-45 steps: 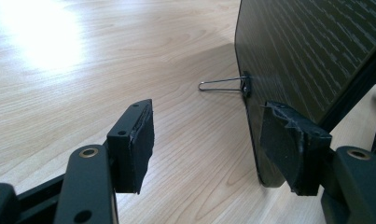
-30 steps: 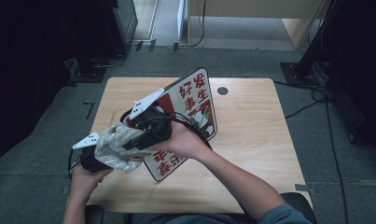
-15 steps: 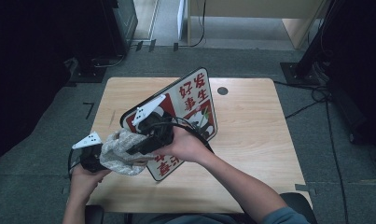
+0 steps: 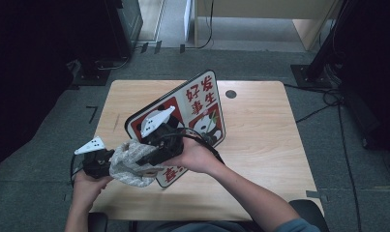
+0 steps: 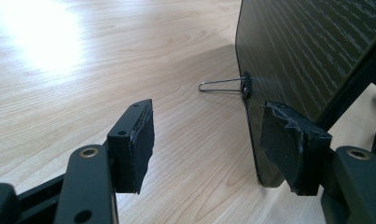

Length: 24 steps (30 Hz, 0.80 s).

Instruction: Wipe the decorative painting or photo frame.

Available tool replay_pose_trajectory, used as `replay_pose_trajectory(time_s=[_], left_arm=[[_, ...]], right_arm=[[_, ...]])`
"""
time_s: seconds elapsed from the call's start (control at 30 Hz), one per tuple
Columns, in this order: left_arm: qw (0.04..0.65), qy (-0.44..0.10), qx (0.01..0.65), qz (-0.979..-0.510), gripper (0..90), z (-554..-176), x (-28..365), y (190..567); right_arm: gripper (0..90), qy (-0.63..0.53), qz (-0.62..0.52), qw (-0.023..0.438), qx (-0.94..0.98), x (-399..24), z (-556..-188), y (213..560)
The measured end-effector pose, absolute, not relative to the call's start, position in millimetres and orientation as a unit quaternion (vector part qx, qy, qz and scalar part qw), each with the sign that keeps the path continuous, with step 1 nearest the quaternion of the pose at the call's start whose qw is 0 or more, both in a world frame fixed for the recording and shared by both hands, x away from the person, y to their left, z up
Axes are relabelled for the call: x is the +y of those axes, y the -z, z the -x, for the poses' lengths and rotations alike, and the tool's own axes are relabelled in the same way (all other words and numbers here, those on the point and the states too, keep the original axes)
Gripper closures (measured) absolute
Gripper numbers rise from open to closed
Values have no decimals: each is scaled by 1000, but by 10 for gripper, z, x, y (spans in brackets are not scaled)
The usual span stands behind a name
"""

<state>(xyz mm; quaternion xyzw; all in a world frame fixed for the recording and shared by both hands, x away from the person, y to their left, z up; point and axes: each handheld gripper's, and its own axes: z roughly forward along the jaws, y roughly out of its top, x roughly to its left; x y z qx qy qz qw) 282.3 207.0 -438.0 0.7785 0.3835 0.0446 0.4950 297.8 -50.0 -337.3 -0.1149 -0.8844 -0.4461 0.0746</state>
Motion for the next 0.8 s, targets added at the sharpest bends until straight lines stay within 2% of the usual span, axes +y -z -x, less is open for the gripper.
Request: replay_pose_trajectory(time_s=[0.8], left_arm=[[495,-50,384,-778,361,-2816,2074,4379]], right_arm=[[637,438,121,81,-887,-599,-2896,3723]])
